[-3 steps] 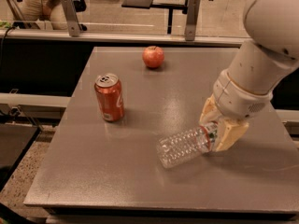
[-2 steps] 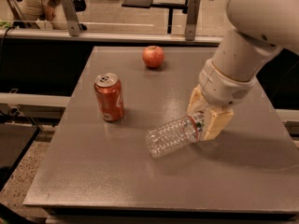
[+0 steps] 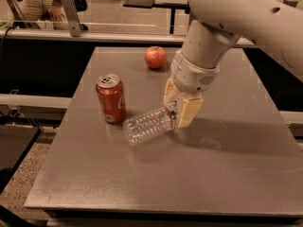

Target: Move water bottle near coke can

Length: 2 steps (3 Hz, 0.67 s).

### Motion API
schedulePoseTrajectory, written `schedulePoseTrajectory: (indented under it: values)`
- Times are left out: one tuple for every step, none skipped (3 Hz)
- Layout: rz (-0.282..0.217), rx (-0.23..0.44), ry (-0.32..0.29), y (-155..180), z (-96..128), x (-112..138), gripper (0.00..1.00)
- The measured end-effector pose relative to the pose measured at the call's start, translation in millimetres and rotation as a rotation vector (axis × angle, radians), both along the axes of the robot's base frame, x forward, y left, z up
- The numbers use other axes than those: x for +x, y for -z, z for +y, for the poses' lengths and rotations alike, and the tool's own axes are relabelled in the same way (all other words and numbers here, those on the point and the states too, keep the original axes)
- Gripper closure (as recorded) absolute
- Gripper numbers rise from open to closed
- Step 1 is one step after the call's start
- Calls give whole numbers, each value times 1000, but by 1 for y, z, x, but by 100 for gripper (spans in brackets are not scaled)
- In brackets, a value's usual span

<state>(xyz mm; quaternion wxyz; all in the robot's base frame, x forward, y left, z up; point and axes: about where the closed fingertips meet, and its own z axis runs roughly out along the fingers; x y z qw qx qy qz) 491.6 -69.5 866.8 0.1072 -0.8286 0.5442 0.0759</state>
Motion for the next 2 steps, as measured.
schedulePoseTrajectory:
  values:
    - [6,8,-18,6,22,15,100]
    - [4,-3,-13,14,34,30,84]
